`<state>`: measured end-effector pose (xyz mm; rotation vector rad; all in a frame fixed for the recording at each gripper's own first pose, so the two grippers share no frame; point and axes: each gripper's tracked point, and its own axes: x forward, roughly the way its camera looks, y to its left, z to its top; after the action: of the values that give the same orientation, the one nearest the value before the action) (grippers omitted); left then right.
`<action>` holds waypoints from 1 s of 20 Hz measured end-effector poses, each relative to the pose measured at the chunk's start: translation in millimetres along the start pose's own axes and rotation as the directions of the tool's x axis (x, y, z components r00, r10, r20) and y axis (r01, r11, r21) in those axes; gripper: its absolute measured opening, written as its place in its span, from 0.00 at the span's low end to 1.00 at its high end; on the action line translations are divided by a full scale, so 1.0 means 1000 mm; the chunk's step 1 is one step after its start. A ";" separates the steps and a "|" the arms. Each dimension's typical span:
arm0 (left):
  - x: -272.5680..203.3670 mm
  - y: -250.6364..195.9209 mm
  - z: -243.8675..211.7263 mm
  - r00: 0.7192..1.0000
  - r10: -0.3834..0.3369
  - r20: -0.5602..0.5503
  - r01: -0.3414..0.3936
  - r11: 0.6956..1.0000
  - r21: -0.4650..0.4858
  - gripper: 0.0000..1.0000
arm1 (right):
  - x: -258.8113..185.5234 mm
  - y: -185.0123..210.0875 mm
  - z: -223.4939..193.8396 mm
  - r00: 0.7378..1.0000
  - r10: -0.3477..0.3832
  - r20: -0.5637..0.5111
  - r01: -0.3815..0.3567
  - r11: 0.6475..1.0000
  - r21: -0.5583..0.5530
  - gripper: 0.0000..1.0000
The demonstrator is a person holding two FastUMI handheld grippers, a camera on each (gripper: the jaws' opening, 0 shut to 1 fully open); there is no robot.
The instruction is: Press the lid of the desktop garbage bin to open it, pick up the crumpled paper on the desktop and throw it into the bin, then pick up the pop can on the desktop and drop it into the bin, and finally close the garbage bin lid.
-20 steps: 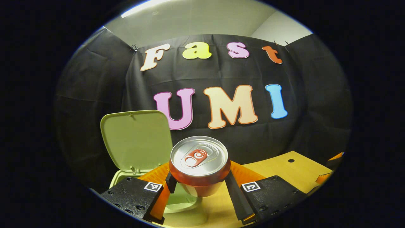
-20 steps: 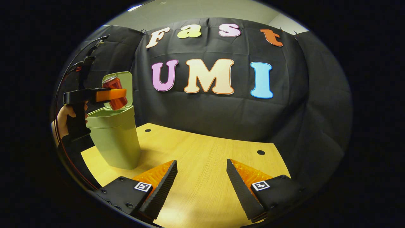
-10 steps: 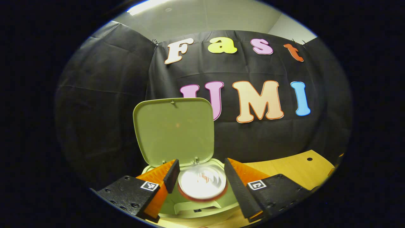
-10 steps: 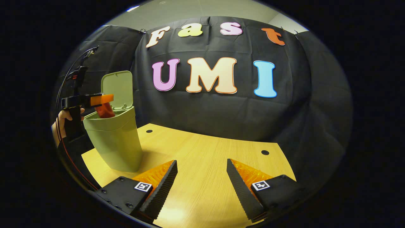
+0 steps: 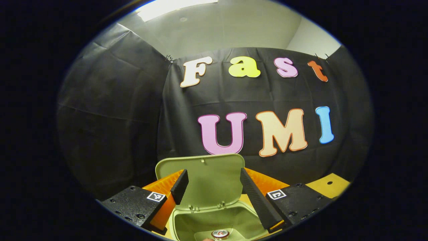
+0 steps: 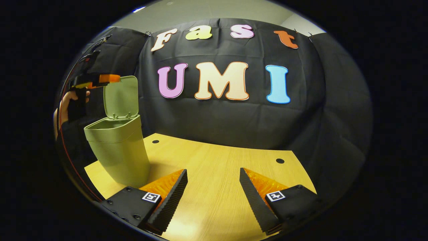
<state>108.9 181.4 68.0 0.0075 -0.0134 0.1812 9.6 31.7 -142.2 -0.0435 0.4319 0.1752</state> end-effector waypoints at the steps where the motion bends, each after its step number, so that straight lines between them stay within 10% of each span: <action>1: 0.008 0.006 0.010 1.000 0.003 0.013 -0.003 1.000 -0.012 0.94 | -0.001 -0.001 -0.003 1.000 -0.011 -0.003 0.011 1.000 0.011 0.99; 20: 0.064 0.021 -0.002 0.985 -0.022 -0.172 0.018 1.000 -0.024 0.95 | -0.013 -0.014 -0.023 0.999 -0.031 -0.045 0.032 0.999 0.014 0.99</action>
<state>167.7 213.8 67.2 -0.0307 0.1569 0.1610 -8.6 14.2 -157.3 -0.0401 0.4769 0.1405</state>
